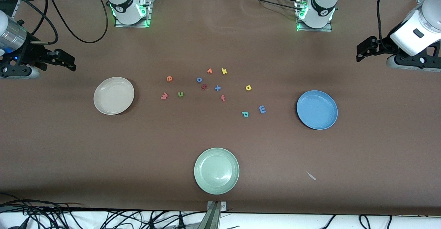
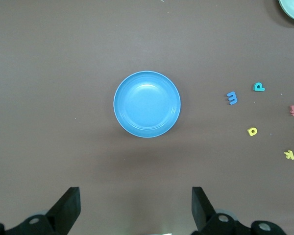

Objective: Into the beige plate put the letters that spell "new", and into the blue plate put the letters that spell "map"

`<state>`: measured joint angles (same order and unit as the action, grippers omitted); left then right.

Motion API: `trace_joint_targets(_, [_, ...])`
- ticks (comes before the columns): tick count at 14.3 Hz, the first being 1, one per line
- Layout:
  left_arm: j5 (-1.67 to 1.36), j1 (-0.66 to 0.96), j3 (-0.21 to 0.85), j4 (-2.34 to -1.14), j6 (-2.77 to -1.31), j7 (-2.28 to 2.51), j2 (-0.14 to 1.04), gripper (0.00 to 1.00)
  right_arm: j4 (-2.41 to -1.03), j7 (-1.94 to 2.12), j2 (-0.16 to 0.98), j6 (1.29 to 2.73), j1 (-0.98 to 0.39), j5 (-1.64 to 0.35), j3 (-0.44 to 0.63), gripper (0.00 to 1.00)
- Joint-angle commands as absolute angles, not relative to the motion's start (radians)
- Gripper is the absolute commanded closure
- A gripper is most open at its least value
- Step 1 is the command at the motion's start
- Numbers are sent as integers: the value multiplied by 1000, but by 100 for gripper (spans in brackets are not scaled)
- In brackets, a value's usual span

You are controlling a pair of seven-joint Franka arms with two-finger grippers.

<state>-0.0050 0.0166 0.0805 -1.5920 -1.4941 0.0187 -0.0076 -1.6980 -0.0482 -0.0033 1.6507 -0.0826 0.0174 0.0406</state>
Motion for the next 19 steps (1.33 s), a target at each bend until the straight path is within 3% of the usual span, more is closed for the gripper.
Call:
trace_joint_targets(1, [-11,12,84,-1582,-1479,26,-9,0,-1720,-44,-28,1652,-86,35,38,0])
trace_joint_targets(6, [-11,26,86,-1582,-1468,17,32,0,-1718,-49,-28,1654,-86,34,37,0])
trace_joint_targets(10, [-17,67,113,-1577,-1479,43,130,0,-1718,-51,-28,1652,-86,34,34,0])
trace_joint_targets(14, [-18,176,118,-1548,-1575,343,264,0,-1715,-51,-14,1663,-86,20,35,0])
trace_joint_targets(19, [-28,251,120,-1549,-1727,510,380,0,-1678,-41,89,1661,-156,54,28,0])
